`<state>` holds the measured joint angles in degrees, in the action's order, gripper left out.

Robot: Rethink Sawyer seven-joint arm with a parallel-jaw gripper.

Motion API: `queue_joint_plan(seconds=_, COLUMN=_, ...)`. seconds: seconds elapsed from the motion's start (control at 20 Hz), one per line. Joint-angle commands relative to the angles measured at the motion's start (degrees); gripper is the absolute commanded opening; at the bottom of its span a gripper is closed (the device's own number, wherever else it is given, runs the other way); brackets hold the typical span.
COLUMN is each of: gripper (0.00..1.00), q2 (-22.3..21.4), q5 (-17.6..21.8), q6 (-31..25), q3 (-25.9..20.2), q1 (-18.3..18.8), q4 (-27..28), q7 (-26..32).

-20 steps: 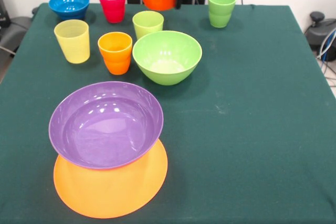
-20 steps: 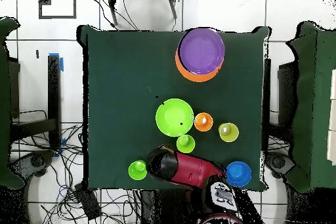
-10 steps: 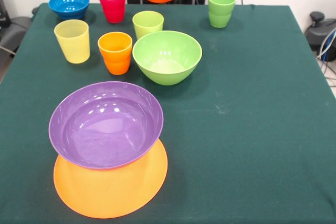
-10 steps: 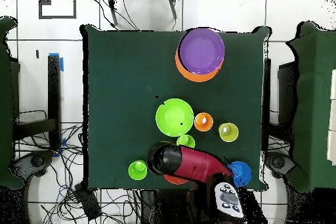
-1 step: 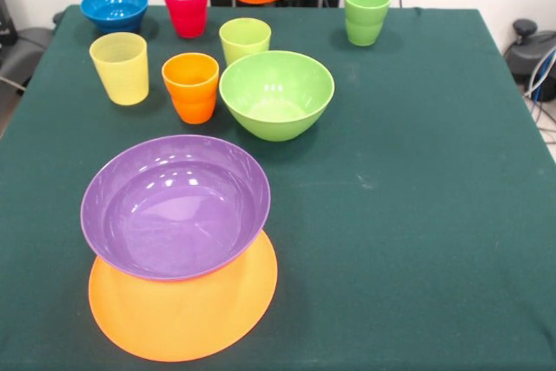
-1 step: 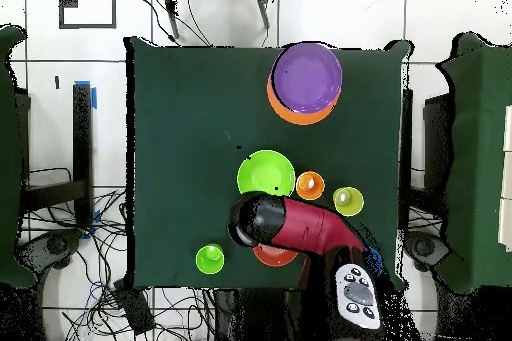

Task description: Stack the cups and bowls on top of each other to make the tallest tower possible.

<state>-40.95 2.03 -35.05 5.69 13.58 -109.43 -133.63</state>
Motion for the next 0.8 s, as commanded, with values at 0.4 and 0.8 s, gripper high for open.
queue_joint_plan(seconds=0.4, gripper=0.0, q2=8.62, q5=1.77, q6=-8.4, q3=-5.57, q1=0.26, q4=21.74, q7=2.3)
queue_joint_plan(seconds=0.8, gripper=0.0, q2=9.96, q5=2.42, q6=-15.82, q3=-5.02, q1=-0.1, q4=30.11, q7=3.32)
